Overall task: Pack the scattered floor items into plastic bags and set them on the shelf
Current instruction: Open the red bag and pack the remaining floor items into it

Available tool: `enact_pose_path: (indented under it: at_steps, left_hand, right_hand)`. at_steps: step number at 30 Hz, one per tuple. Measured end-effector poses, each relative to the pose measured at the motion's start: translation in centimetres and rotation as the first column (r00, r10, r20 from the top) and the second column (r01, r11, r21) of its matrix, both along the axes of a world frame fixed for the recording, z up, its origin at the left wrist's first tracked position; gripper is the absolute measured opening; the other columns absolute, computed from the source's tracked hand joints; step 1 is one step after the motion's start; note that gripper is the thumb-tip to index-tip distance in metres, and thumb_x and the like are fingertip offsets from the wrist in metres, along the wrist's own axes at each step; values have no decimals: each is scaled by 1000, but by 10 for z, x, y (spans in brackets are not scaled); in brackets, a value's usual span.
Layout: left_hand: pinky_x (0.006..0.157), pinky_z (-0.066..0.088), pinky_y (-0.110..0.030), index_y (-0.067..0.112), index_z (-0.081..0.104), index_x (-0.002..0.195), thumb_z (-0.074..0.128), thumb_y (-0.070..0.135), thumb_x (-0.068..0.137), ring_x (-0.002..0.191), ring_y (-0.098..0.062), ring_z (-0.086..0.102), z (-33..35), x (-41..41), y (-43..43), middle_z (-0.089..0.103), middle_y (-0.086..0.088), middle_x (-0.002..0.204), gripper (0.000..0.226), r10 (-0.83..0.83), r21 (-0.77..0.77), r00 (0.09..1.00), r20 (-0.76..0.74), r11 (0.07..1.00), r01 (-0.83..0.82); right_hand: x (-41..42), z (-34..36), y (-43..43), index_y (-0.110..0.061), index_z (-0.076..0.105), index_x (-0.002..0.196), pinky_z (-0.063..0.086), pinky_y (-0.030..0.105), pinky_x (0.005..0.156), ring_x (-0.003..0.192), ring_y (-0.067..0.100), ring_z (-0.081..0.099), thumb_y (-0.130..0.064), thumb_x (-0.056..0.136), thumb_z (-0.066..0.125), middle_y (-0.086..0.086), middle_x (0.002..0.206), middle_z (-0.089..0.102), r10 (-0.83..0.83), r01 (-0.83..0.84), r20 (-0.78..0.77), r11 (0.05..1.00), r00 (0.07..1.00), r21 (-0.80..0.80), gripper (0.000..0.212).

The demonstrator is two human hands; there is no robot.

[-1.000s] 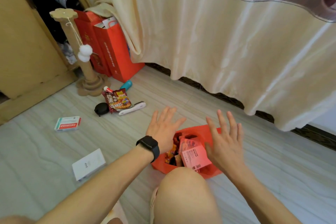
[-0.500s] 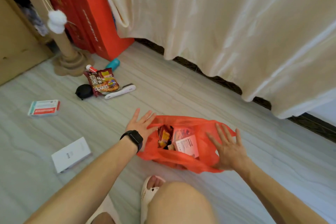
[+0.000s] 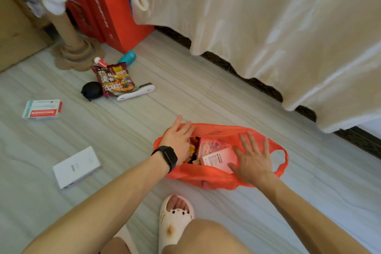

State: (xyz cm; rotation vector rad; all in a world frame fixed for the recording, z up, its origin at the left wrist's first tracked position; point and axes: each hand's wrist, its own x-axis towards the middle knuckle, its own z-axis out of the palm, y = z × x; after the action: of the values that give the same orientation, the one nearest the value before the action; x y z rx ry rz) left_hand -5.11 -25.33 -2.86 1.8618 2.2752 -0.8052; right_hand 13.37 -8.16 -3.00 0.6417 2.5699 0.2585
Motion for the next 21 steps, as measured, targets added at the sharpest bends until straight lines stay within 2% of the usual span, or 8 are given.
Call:
enact_pose_path:
  at_steps: [3,6,8,11,13,16,19,21]
  left_hand:
    - [113,-10,-64,16,21,154,50,34,93,149,-27,-14,-11,-30,-16,-21,-10,161,71,131,87,990,-54,988,-126]
    - [110,-14,-66,34,-15,153,67,43,82,146,-31,-26,-20,-58,-27,-42,-13,151,109,284,57,959,3,957,-284]
    - [111,-13,-66,38,-19,151,72,47,77,144,-32,-28,-26,-59,-25,-45,-14,148,118,293,-44,955,42,956,-291]
    - [115,-6,-64,34,-17,152,79,63,60,146,-33,-24,-27,-42,-18,-41,-14,152,136,345,-169,911,225,935,-312]
    - [117,-4,-60,37,1,155,80,62,59,148,-30,-18,-18,-35,-14,-34,-9,156,127,398,-189,830,390,917,-351]
    - [120,2,-52,49,37,144,77,51,69,150,-24,-4,9,-37,-10,-10,-1,164,85,377,-109,724,577,914,-390]
    - [118,20,-42,49,45,139,69,47,76,148,-23,15,45,-45,-10,17,-2,162,67,325,5,730,602,912,-410]
    - [114,27,-39,47,39,143,62,47,83,145,-23,24,69,-55,-16,27,-3,159,65,310,77,769,559,904,-421]
  right_hand:
    - [13,-1,29,-38,21,153,-15,66,110,151,28,-3,-75,76,49,4,165,-8,12,-17,89,998,996,64,90]
    - [26,-5,50,-40,-4,154,-7,74,106,150,26,3,-86,68,48,-5,164,-4,-44,42,165,999,985,16,110]
    - [28,-13,51,-39,-11,153,0,76,107,150,25,1,-86,66,50,-7,162,-5,-114,131,210,989,971,-70,116]
    - [23,-19,38,-44,-2,152,4,72,111,149,29,2,-76,66,62,-3,163,-4,-211,257,234,949,949,-185,112]
    - [18,-8,27,-48,12,150,6,71,111,149,28,4,-65,68,68,-3,163,1,-253,279,135,931,958,-235,101]
    - [15,16,6,-46,45,137,6,68,112,147,22,21,-53,74,63,-4,160,25,-235,182,-217,954,947,-236,66]
    - [7,35,-22,-43,54,130,-4,61,114,144,22,29,-49,77,58,-6,154,37,-210,72,-464,952,861,-297,54]
    - [-4,47,-40,-43,51,132,7,59,116,145,21,29,-47,81,56,-7,155,36,-203,-9,-535,931,820,-366,51]
